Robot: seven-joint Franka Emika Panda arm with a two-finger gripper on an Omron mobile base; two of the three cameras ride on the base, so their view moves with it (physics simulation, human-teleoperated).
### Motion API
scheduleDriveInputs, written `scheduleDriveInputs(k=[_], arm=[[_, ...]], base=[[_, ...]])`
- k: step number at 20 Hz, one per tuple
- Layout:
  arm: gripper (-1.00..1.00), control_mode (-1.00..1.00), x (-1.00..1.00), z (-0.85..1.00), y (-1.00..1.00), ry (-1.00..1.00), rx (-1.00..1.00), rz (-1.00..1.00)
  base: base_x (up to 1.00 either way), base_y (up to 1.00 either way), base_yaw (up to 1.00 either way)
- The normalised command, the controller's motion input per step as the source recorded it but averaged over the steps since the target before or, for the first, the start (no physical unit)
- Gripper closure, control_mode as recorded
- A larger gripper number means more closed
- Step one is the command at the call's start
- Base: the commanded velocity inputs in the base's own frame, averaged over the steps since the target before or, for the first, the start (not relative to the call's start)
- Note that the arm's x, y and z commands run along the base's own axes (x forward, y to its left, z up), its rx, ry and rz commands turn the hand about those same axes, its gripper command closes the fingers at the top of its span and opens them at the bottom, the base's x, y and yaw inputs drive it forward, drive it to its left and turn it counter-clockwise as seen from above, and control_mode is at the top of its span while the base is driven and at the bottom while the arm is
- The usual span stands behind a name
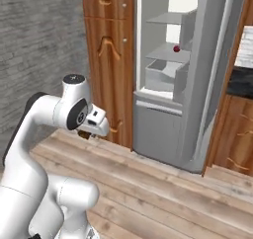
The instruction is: Place the sweet potato in the correct fridge rack based on whether it is a fruit or vegetable. Finally, close the fridge door.
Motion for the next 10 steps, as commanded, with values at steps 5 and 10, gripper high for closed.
scheduleDriveInputs(k=[5,10], arm=[[1.00,1.00,0.00,0.00,0.00,0.00,0.00,0.00],[1.00,1.00,0.00,0.00,0.00,0.00,0.00,0.00]], base=[[0.60,0.57,-0.26],[0.94,0.19,-0.20]])
